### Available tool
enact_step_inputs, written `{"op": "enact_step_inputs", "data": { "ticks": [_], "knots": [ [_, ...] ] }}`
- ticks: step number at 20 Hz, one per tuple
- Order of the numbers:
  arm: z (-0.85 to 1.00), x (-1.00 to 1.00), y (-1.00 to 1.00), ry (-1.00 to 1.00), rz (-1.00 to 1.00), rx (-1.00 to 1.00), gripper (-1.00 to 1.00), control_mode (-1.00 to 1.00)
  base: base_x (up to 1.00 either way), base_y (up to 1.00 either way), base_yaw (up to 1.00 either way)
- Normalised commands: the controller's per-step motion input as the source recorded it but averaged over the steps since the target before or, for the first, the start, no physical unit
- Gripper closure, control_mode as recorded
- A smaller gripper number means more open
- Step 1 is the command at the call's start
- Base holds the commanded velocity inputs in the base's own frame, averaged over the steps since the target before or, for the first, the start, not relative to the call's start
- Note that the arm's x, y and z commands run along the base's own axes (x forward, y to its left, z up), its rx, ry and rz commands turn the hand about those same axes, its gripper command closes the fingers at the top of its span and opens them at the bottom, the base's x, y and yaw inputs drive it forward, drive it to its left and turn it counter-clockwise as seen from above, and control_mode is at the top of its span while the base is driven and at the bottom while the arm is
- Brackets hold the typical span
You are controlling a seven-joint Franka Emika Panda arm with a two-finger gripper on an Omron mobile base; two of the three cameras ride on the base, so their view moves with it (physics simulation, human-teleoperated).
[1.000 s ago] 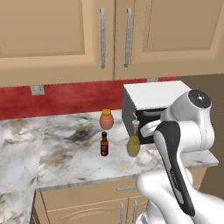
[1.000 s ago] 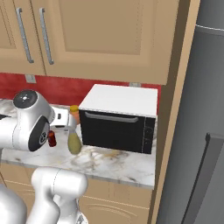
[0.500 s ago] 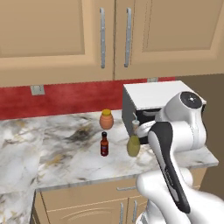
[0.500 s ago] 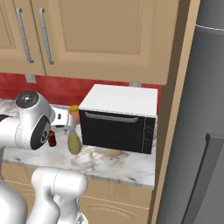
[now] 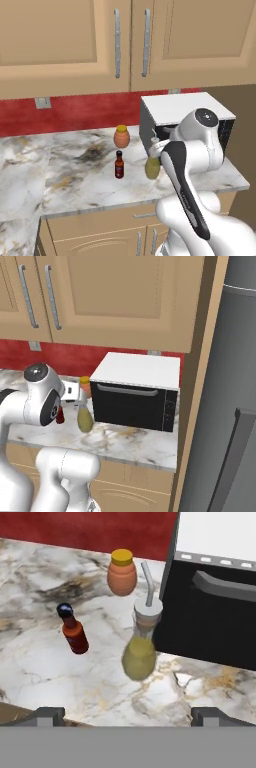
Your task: Pick the oil and vinegar bottle and condiment bottle from the counter and place them in the cabinet.
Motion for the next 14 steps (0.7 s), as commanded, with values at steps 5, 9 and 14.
{"op": "enact_step_inputs", "data": {
  "ticks": [5,9,14],
  "knots": [
    [-0.21,0.38,0.00,-0.02,0.00,0.00,-1.00,-1.00,0.00,0.00,0.00],
    [-0.24,0.35,0.00,-0.01,0.00,0.00,-1.00,-1.00,0.00,0.00,0.00],
    [-0.23,0.38,0.00,0.00,0.00,0.00,-1.00,-1.00,0.00,0.00,0.00]
  ]
}}
